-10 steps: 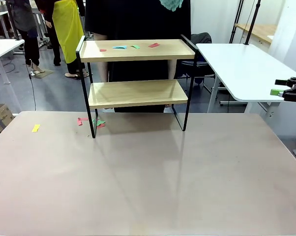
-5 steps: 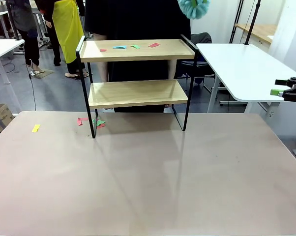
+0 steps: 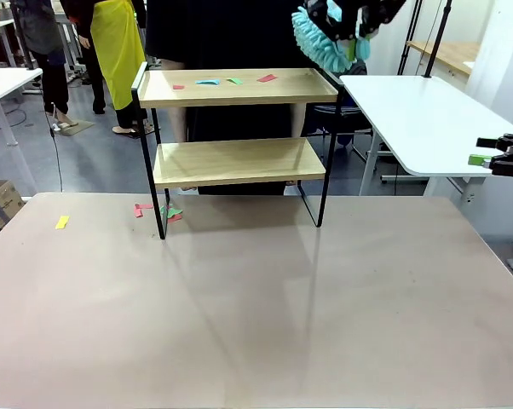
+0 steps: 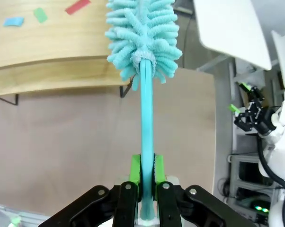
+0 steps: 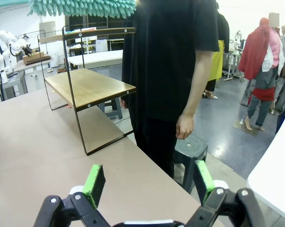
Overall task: Clean the shelf.
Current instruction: Clean the specific section of the Shelf indicated by the human with the Duster.
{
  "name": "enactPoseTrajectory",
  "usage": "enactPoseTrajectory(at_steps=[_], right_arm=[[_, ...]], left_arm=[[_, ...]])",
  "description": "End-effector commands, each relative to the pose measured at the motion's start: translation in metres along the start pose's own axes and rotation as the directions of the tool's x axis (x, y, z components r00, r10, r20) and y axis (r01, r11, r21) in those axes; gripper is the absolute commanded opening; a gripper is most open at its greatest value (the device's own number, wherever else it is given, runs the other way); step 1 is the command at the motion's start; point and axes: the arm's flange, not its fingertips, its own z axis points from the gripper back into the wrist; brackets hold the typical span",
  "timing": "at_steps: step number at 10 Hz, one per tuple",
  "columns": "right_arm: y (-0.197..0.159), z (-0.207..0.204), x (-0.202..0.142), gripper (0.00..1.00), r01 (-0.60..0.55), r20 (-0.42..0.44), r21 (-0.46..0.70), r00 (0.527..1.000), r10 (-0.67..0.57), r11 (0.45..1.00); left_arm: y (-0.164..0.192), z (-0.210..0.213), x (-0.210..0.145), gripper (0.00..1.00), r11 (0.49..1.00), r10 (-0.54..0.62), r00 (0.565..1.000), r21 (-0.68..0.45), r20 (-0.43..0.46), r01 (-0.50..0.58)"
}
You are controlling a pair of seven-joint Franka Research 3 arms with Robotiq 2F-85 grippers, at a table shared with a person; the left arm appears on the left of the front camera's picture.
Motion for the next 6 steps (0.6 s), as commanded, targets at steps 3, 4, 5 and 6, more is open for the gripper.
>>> enactPoseTrajectory(at_steps=[3, 4, 5, 6], right_arm=[[0.0, -0.002, 0.006, 1.0, 0.009, -0.017, -0.012, 1.0, -0.01, 1.0], [0.0, -0.002, 0.006, 1.0, 0.009, -0.017, -0.012, 1.0, -0.01, 1.0], [0.0, -0.002, 0.006, 1.0, 0.009, -0.017, -0.012, 1.0, -0.01, 1.0], [0.0, -0.002, 0.006, 1.0, 0.009, -0.017, -0.012, 1.0, -0.01, 1.0]], left_arm=[[-0.02, -0.015, 0.013, 0.13, 0.997, 0.02, 0.999, 0.073, -0.042, -0.017], [-0.017, -0.017, 0.011, 0.13, 0.996, 0.016, 0.998, 0.092, -0.061, -0.01], [-0.012, -0.022, 0.009, 0.13, 0.993, 0.005, 0.996, 0.114, -0.088, 0.005], [-0.003, -0.028, 0.009, 0.13, 0.993, 0.0, 0.991, 0.118, -0.133, 0.016]])
